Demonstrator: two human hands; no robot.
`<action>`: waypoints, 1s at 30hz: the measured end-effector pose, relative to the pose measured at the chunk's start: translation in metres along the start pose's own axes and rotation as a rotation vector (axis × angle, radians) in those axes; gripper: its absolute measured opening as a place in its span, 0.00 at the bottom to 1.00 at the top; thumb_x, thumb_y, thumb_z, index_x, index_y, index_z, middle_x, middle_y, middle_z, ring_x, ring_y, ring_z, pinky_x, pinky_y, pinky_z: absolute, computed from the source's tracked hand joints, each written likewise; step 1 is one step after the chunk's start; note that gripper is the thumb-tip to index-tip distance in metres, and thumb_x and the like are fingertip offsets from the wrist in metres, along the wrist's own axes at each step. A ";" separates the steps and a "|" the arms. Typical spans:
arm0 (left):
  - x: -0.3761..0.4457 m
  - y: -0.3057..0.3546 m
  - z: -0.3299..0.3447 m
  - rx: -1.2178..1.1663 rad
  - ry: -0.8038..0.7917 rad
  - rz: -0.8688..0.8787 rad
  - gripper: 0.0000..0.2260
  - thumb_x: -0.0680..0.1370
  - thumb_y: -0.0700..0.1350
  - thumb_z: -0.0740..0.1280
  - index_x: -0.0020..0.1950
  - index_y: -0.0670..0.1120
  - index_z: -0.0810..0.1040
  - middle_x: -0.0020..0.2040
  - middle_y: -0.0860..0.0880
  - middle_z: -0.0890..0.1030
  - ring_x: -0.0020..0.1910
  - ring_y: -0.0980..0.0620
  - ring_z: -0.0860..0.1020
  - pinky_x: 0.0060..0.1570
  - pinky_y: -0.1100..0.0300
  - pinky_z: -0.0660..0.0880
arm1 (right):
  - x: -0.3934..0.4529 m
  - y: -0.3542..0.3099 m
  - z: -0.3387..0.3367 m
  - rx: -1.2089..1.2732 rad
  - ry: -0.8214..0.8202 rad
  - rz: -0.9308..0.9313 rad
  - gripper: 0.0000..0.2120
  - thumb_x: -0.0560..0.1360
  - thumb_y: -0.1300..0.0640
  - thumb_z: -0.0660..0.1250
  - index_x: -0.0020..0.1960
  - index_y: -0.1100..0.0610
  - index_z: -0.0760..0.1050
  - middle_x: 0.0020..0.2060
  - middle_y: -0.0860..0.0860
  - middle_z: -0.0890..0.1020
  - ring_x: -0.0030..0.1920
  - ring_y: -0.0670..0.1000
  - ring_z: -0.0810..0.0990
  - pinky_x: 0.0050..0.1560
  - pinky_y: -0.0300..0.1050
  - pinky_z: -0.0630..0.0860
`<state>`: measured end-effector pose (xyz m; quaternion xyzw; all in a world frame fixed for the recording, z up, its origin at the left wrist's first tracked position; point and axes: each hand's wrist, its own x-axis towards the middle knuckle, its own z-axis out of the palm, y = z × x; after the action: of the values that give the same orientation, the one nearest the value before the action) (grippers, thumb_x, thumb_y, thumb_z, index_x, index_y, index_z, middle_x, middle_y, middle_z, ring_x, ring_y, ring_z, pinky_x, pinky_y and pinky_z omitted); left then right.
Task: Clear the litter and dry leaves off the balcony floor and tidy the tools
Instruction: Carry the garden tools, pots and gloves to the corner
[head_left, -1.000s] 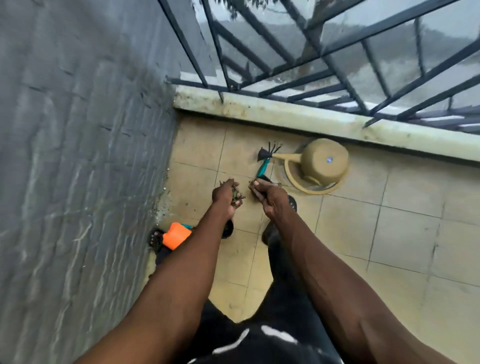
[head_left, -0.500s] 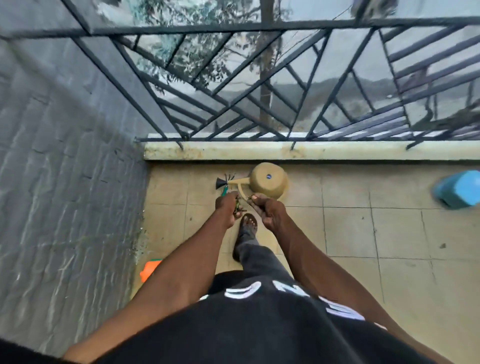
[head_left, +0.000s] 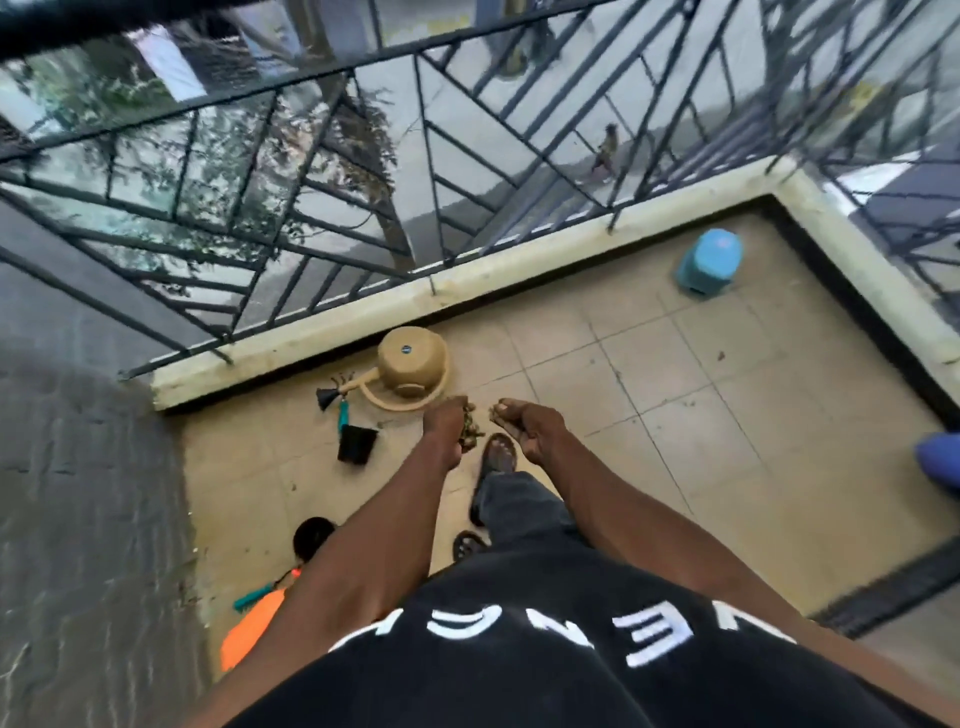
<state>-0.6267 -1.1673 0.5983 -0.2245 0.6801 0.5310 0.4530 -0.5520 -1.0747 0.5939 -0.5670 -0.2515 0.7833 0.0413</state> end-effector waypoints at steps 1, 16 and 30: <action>-0.002 -0.005 0.013 0.020 -0.009 0.002 0.11 0.81 0.44 0.61 0.40 0.44 0.73 0.29 0.46 0.70 0.26 0.49 0.70 0.19 0.69 0.60 | -0.001 -0.006 -0.012 0.020 0.012 -0.012 0.15 0.74 0.79 0.60 0.60 0.76 0.73 0.51 0.66 0.80 0.58 0.63 0.79 0.55 0.47 0.78; -0.013 -0.034 0.348 0.588 -0.276 0.047 0.11 0.80 0.46 0.64 0.41 0.42 0.76 0.31 0.45 0.71 0.27 0.50 0.69 0.24 0.66 0.62 | 0.005 -0.189 -0.307 0.485 0.302 -0.186 0.13 0.75 0.79 0.60 0.59 0.78 0.72 0.58 0.70 0.77 0.61 0.67 0.76 0.63 0.54 0.75; -0.066 -0.079 0.685 0.894 -0.596 0.060 0.13 0.82 0.46 0.63 0.40 0.41 0.73 0.23 0.48 0.67 0.21 0.53 0.64 0.20 0.68 0.58 | 0.019 -0.317 -0.557 0.956 0.487 -0.304 0.07 0.73 0.80 0.62 0.49 0.76 0.75 0.41 0.64 0.79 0.47 0.62 0.79 0.57 0.50 0.77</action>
<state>-0.2741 -0.5716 0.5962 0.1702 0.6879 0.2433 0.6623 -0.1218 -0.5992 0.5887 -0.6071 0.0698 0.6419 0.4632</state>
